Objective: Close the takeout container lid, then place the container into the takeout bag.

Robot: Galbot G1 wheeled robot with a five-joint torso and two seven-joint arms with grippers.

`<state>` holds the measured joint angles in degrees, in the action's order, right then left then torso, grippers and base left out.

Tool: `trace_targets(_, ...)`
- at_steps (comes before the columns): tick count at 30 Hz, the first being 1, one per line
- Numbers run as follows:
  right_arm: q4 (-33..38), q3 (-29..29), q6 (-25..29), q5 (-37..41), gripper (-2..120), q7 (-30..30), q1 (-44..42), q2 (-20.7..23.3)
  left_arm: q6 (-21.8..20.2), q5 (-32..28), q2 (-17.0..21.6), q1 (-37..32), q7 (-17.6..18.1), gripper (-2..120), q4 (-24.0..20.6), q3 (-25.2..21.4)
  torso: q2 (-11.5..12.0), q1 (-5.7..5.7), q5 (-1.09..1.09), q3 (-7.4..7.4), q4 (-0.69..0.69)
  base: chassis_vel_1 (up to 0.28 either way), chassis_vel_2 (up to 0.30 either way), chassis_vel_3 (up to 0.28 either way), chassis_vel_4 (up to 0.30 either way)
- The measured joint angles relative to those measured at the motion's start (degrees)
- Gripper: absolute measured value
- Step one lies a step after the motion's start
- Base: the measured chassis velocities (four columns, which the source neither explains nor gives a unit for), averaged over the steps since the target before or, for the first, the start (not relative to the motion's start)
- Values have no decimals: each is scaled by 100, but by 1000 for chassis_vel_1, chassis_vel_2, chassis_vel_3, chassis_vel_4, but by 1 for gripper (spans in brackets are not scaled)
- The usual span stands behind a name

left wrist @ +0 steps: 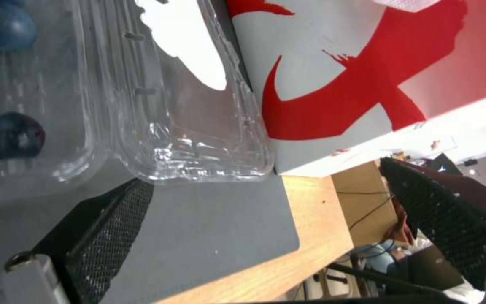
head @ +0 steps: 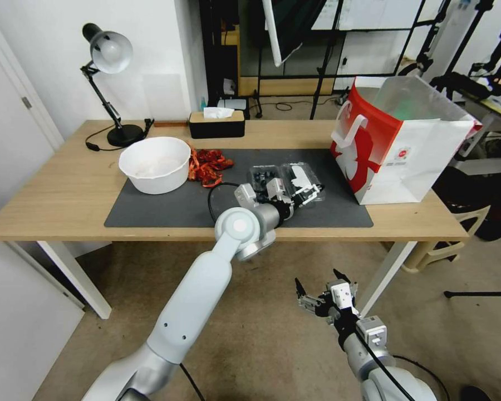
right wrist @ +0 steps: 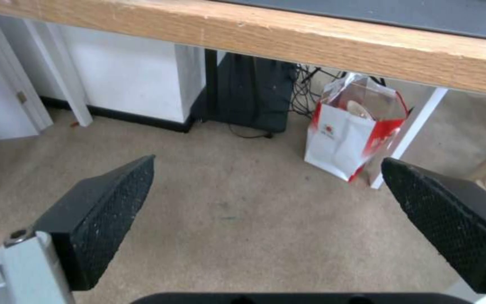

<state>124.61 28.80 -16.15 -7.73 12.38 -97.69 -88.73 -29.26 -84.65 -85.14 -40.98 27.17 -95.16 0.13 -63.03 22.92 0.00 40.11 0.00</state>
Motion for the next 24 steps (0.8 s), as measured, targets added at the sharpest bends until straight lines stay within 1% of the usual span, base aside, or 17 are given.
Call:
trace_targets(6,3,-37,2,-16,100,3,-4,11,-25,-14,166,-158,31,100,-290,-75,0,0,0,0,0,0,0,0,0)
trace_targets(10,33,-37,-2,-21,100,20,-12,37,-37,-13,222,-214,33,100,-363,-140,0,0,0,0,0,0,0,0,0)
trace_targets(14,105,-17,-28,-6,100,73,-16,156,-48,-9,297,-269,45,100,-482,-256,0,0,0,0,0,0,0,0,0)
trace_targets(16,141,61,-31,79,100,154,-5,301,-82,-9,374,-335,65,100,-632,-333,0,0,0,0,0,0,0,0,0)
trace_targets(19,141,111,-23,128,100,202,15,353,-101,-9,387,-396,93,100,-703,-378,0,0,0,0,0,0,0,0,0)
trace_targets(24,142,118,-17,147,100,215,29,328,-138,-2,293,-516,136,100,-755,-386,0,0,1,0,-1,0,0,0,0)
